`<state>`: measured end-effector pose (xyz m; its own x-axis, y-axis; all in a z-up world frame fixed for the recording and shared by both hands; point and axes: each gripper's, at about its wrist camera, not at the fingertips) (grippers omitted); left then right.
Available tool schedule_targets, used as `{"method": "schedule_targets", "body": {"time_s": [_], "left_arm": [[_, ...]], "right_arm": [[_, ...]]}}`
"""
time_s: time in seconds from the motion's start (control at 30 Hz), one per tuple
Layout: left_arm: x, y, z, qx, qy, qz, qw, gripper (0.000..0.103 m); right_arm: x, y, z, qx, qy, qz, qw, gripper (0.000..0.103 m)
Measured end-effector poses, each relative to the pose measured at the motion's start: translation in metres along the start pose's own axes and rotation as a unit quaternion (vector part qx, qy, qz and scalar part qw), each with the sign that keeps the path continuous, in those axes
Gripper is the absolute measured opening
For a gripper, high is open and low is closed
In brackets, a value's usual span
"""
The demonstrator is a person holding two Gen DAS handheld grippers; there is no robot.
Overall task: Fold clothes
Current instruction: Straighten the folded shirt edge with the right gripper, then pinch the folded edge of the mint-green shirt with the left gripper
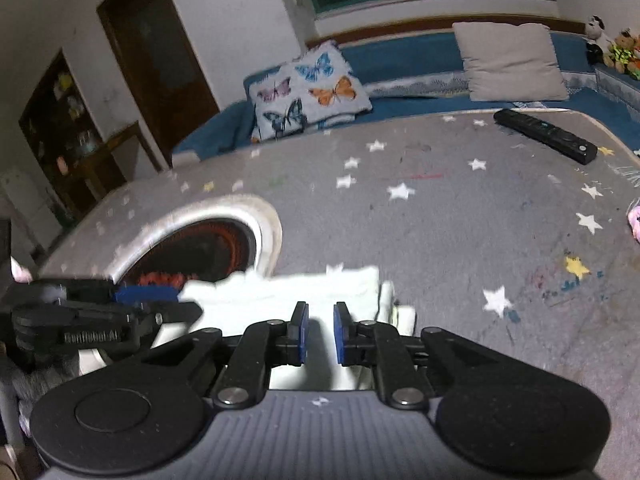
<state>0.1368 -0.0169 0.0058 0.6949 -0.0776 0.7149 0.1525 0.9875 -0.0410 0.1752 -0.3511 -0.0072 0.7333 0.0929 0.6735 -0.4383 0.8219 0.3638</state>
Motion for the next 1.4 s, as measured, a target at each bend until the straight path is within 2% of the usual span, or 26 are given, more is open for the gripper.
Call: {"method": "schedule_targets", "body": {"time_s": [0.13,0.27,0.3,0.4,0.57,0.7,0.77,1.0,1.17,1.3,1.4], "left_arm": [[-0.005,-0.003,0.011,-0.001,-0.006,-0.005,1.0,0.044],[-0.014,-0.013,0.03,-0.01,-0.012,-0.025,0.9996,0.045],[-0.017,-0.015,0.036,-0.014,-0.013,-0.03,0.9994,0.045],[-0.032,-0.025,0.051,-0.027,-0.012,-0.045,0.9985,0.046],[-0.062,-0.042,0.069,-0.035,-0.006,-0.082,0.996,0.047],[-0.085,-0.052,0.081,-0.035,-0.004,-0.104,0.9939,0.049],[-0.095,-0.054,0.087,-0.033,-0.005,-0.113,0.993,0.05],[-0.118,-0.054,0.103,-0.018,-0.007,-0.125,0.9919,0.054],[-0.106,-0.044,0.107,-0.015,-0.021,-0.094,0.9952,0.054],[-0.088,-0.032,0.099,-0.013,-0.029,-0.045,0.9985,0.054],[-0.074,-0.026,0.089,-0.013,-0.032,-0.017,0.9993,0.054]], "right_arm": [[-0.005,0.002,0.012,0.002,-0.006,0.0,1.0,0.014],[-0.015,0.017,0.031,0.01,-0.006,0.034,0.999,0.016],[-0.018,0.021,0.035,0.012,-0.005,0.043,0.999,0.018],[-0.032,0.032,0.044,0.021,0.006,0.069,0.997,0.035],[-0.059,0.052,0.054,0.024,0.02,0.121,0.992,0.04],[-0.08,0.069,0.062,0.02,0.02,0.175,0.984,0.044],[-0.089,0.075,0.066,0.015,0.021,0.2,0.98,0.05],[-0.116,0.093,0.079,-0.009,0.02,0.288,0.958,0.054],[-0.11,0.085,0.083,0.008,0.018,0.237,0.971,0.054],[-0.105,0.069,0.08,0.016,0.029,0.192,0.981,0.054],[-0.094,0.059,0.085,0.016,0.014,0.159,0.987,0.054]]}}
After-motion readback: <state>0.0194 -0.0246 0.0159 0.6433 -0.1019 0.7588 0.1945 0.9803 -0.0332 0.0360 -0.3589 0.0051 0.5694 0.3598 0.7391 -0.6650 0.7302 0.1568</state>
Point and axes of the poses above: each gripper's, at about its wrist camera, not at the fingertips, and z roughly against the way its jaws point, y to its left, x to its top, and after that the axes turned 6 degrees about -z, right-handed
